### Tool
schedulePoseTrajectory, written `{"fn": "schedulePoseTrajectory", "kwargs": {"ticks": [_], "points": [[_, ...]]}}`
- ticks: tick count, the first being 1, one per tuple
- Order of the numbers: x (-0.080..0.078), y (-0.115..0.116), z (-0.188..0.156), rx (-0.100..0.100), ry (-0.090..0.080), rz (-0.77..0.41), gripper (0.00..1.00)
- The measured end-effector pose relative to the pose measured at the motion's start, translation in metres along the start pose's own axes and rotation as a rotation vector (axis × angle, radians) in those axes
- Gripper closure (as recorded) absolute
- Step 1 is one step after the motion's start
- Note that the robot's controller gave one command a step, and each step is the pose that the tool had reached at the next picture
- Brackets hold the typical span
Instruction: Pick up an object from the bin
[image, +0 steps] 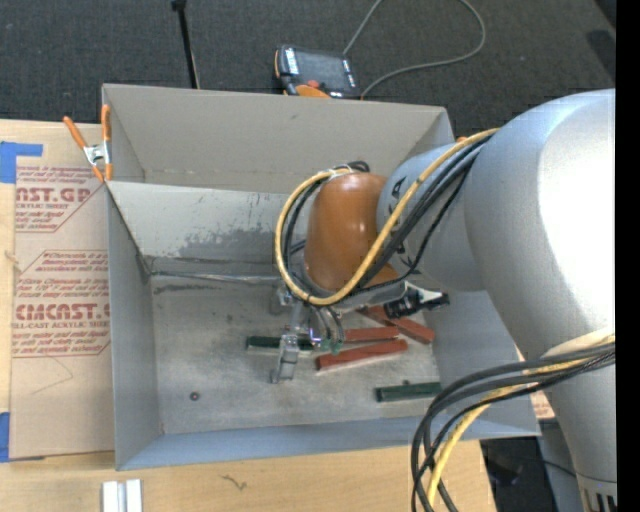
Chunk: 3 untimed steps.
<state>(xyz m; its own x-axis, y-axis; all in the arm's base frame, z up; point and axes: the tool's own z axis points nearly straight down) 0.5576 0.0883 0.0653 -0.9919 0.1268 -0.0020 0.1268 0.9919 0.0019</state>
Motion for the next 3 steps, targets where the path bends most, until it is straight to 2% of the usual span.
{"fn": "schedulePoseTrajectory", "kwargs": {"ticks": [3], "points": [[-0.0009,0.0022,-0.0006,0.0,0.001,-0.001,0.0]]}}
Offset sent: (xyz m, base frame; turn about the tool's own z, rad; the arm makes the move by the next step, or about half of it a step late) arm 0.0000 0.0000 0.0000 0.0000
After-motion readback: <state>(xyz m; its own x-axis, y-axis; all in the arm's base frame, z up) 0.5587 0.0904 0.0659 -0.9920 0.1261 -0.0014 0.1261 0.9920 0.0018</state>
